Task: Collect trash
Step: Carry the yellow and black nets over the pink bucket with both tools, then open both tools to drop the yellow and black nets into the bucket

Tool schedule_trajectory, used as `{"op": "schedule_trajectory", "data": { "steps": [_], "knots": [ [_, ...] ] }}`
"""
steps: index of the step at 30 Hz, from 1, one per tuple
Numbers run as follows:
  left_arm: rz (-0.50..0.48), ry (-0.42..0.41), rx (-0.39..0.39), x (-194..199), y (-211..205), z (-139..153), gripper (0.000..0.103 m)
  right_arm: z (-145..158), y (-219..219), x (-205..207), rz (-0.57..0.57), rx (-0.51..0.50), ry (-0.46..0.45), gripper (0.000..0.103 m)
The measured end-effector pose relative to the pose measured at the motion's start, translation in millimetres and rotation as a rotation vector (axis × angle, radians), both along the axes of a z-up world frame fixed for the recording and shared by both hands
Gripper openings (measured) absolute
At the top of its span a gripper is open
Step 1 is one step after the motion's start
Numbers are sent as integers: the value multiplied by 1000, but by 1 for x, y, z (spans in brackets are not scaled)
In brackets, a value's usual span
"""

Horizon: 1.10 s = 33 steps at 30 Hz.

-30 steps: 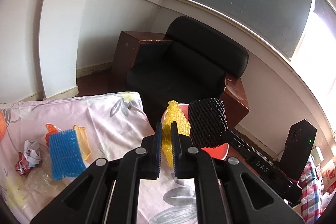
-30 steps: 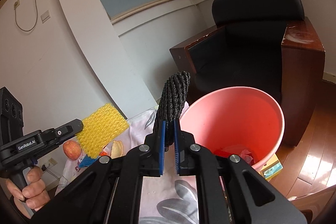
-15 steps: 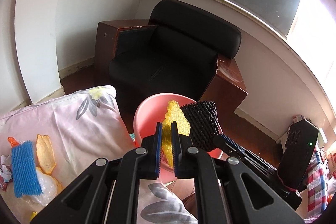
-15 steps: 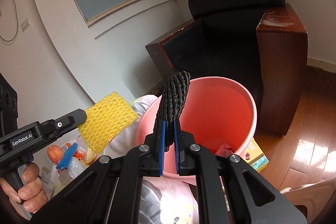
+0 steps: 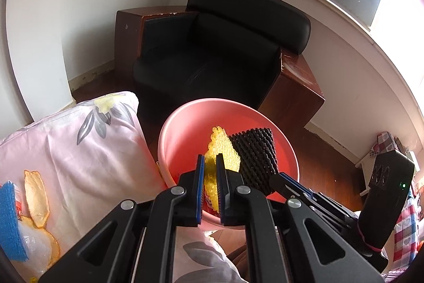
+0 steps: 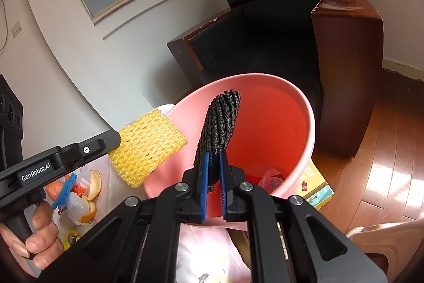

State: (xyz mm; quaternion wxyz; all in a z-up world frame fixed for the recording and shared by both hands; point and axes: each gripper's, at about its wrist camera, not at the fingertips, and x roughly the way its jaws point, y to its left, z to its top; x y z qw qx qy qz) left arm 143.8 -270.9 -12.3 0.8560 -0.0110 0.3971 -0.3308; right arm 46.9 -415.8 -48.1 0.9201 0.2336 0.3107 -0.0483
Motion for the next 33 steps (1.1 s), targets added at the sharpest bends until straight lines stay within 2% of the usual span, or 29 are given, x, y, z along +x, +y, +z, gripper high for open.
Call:
{"op": "schedule_trajectory", "data": {
  "steps": [9, 15, 18, 20, 22, 33],
  "knots": [
    [13, 20, 7, 4, -2, -7, 8, -4, -3, 3, -9, 18, 19, 8],
    [34, 24, -4, 4, 4, -6, 17, -9, -6, 5, -23, 51, 44, 10],
    [43, 16, -6, 2, 8, -3, 21, -9, -6, 5, -21, 56, 48, 12],
    [48, 12, -10, 1, 10, -1, 21, -7, -5, 3, -18, 56, 43, 21],
    [51, 8, -15, 0, 14, 2, 22, -5, -3, 1, -14, 55, 35, 25],
    [86, -20, -40, -18, 44, 19, 27, 14, 12, -10, 7, 16, 0, 26]
  ]
}}
